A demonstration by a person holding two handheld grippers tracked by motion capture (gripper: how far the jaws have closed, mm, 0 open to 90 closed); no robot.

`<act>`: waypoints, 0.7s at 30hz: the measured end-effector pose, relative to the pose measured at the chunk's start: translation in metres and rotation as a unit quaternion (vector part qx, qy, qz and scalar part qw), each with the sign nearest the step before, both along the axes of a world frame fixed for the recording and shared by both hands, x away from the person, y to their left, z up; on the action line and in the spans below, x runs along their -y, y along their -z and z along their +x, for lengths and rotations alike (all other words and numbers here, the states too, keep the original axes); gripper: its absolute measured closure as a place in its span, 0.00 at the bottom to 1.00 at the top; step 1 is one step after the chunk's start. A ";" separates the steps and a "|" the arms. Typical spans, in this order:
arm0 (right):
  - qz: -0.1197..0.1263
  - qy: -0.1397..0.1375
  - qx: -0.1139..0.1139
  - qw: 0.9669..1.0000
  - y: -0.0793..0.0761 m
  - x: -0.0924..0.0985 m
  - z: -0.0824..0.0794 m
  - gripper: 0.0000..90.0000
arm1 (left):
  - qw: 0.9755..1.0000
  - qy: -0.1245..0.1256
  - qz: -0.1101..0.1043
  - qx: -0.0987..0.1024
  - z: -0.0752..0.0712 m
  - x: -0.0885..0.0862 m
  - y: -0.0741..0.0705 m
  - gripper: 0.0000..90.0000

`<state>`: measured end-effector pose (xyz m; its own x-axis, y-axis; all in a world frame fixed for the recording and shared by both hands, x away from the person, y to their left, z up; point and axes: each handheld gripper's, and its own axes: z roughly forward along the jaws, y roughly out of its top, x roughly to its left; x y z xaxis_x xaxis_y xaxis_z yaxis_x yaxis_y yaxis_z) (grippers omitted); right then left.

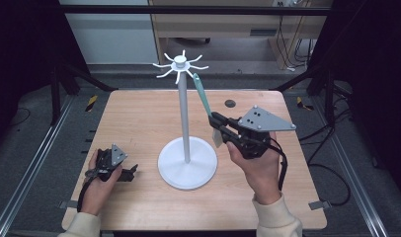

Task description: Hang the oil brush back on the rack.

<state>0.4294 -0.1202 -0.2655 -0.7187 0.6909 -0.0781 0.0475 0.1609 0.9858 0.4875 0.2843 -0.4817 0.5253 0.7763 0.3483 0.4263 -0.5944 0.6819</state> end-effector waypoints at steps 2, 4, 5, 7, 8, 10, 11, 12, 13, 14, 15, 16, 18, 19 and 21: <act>0.000 0.000 -0.001 1.000 0.000 -0.001 0.002 0.92 | 1.000 0.000 0.000 0.000 0.000 0.000 0.000 0.03; 0.000 0.001 -0.001 1.000 0.001 -0.003 0.003 0.92 | 1.000 0.000 0.000 0.000 0.000 0.000 0.000 0.03; 0.000 0.001 -0.002 1.000 0.001 -0.004 0.004 0.92 | 1.000 0.001 0.001 -0.001 0.000 0.000 0.000 0.03; -0.002 0.001 -0.002 1.000 0.001 -0.006 0.006 0.92 | 1.000 0.001 0.001 -0.001 0.000 0.000 0.000 0.03; -0.002 0.002 -0.003 1.000 0.001 -0.007 0.006 0.92 | 1.000 0.001 0.002 -0.001 0.000 0.000 0.000 0.03; -0.003 0.002 -0.004 1.000 0.001 -0.009 0.008 0.92 | 1.000 0.001 0.002 -0.001 0.000 0.000 0.000 0.03; -0.002 0.002 -0.004 1.000 0.001 -0.010 0.009 0.92 | 1.000 0.001 0.002 -0.001 0.000 0.000 0.000 0.03; -0.003 0.002 -0.004 1.000 0.001 -0.011 0.010 0.92 | 1.000 0.001 0.002 -0.001 0.000 0.001 0.000 0.03; -0.004 0.004 -0.003 1.000 0.001 -0.012 0.011 0.92 | 1.000 0.001 0.002 -0.002 0.000 0.001 0.000 0.03; -0.003 0.004 -0.003 1.000 0.001 -0.013 0.012 0.92 | 1.000 0.002 0.002 -0.002 0.000 0.001 0.000 0.03; -0.001 0.005 -0.004 1.000 0.001 -0.013 0.013 0.92 | 1.000 0.001 0.002 -0.002 0.000 0.001 0.000 0.04; 0.000 0.005 -0.004 1.000 0.001 -0.013 0.013 0.92 | 1.000 0.001 0.001 -0.001 0.000 0.000 0.000 0.04; 0.000 0.005 -0.005 1.000 0.001 -0.014 0.014 0.92 | 1.000 0.001 0.001 -0.001 0.000 0.000 0.000 0.04; 0.000 0.005 -0.005 1.000 0.001 -0.014 0.014 0.92 | 1.000 0.001 0.001 -0.002 0.000 0.001 0.000 0.04; 0.001 0.006 -0.005 1.000 0.001 -0.014 0.014 0.92 | 1.000 0.001 0.001 -0.002 0.000 0.001 0.001 0.04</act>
<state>0.4432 -0.1061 -0.2668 -0.7107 0.7000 -0.0699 0.0585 0.1579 0.9857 0.4878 0.2836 -0.4822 0.5283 0.7742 0.3484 0.4270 -0.5970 0.6791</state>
